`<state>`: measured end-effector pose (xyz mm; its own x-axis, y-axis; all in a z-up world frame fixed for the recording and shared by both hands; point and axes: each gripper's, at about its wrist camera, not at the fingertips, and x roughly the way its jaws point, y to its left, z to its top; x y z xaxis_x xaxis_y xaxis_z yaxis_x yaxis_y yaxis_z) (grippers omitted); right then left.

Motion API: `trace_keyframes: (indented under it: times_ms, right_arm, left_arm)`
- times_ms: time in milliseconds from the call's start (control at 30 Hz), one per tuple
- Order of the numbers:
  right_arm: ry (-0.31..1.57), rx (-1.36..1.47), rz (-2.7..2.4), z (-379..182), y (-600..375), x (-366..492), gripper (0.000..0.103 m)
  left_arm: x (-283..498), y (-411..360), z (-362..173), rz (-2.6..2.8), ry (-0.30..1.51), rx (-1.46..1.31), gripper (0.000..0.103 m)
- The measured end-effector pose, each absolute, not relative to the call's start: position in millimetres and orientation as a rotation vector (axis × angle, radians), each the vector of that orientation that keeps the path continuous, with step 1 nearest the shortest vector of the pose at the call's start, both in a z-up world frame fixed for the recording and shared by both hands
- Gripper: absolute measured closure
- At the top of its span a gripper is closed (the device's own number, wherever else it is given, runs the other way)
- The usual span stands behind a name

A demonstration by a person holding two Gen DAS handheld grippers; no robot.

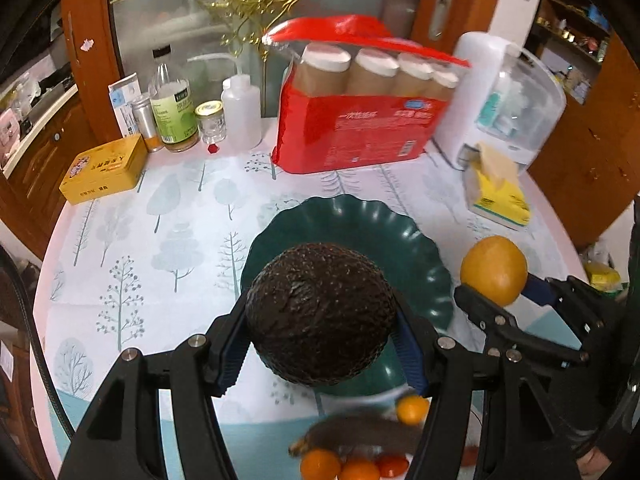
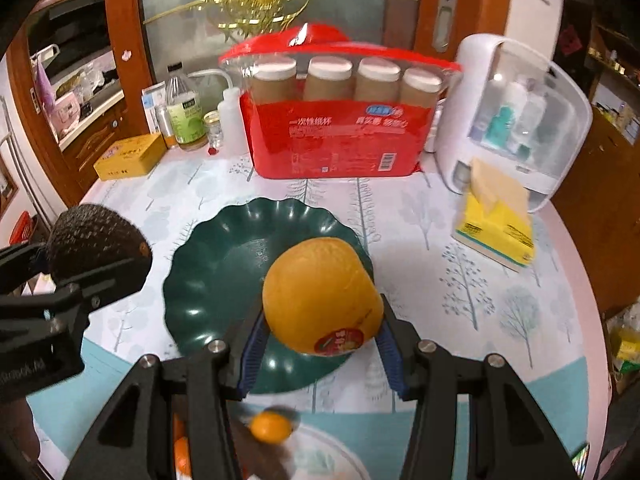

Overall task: Organize fruits
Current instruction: 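Carry the avocado and grapefruit in both tools over the green plate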

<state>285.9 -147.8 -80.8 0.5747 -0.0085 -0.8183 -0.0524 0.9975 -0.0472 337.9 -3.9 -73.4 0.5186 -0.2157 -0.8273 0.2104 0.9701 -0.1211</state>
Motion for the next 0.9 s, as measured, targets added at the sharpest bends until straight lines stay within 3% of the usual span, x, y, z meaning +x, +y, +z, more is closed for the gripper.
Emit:
trace_keyframes:
  times_ms: [400,900]
  right_arm:
    - [1.080,-0.029,0.111,-154.0,-164.5,325.6,0.052]
    - [1.122,-0.041,0.182,-187.5,-160.3,347.4,0.052]
  left_arm:
    - [385.2,-40.6,-137.0,-0.177,1.086,0.014,0.040]
    - [403.0,-40.6,-178.8,-0.112,1.149,0.008,0.040]
